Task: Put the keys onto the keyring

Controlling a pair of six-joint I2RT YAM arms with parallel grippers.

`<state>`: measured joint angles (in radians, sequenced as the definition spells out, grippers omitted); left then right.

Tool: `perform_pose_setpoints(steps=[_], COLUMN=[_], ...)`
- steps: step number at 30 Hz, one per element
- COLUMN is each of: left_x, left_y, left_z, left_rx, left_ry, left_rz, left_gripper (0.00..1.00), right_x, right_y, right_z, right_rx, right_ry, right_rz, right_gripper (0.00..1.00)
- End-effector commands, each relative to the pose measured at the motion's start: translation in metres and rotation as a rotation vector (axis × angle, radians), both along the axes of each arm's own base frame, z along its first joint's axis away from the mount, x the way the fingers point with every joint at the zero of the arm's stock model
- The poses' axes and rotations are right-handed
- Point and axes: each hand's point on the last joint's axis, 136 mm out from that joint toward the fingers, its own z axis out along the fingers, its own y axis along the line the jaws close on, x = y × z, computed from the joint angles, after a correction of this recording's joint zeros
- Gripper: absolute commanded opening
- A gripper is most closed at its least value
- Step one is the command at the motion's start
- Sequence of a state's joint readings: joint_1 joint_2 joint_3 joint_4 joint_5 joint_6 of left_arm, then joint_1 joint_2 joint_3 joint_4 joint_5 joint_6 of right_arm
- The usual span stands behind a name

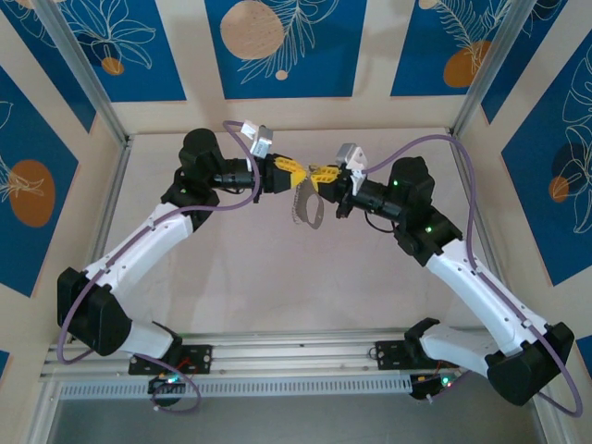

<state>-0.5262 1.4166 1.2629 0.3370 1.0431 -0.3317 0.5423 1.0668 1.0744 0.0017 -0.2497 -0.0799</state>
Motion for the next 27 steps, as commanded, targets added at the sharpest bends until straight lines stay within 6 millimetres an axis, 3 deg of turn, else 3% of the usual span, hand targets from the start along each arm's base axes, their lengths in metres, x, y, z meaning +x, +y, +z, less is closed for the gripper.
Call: perform_pose_setpoints(steps=[1, 18, 27], left_x=[-0.008, -0.009, -0.009], left_y=[0.002, 0.003, 0.003], left_z=[0.011, 0.012, 0.012], left_rx=[-0.022, -0.022, -0.020], left_ry=[-0.052, -0.061, -0.056], left_rz=[-0.019, -0.012, -0.012], left_gripper=[0.00, 0.00, 0.00], right_x=[0.000, 0.007, 0.001], right_y=[0.001, -0.018, -0.011], right_z=[0.017, -0.007, 0.009], right_rx=[-0.006, -0.015, -0.008], right_ry=[-0.054, 0.012, -0.015], right_rz=[-0.015, -0.106, -0.064], right_gripper=[0.00, 0.00, 0.00])
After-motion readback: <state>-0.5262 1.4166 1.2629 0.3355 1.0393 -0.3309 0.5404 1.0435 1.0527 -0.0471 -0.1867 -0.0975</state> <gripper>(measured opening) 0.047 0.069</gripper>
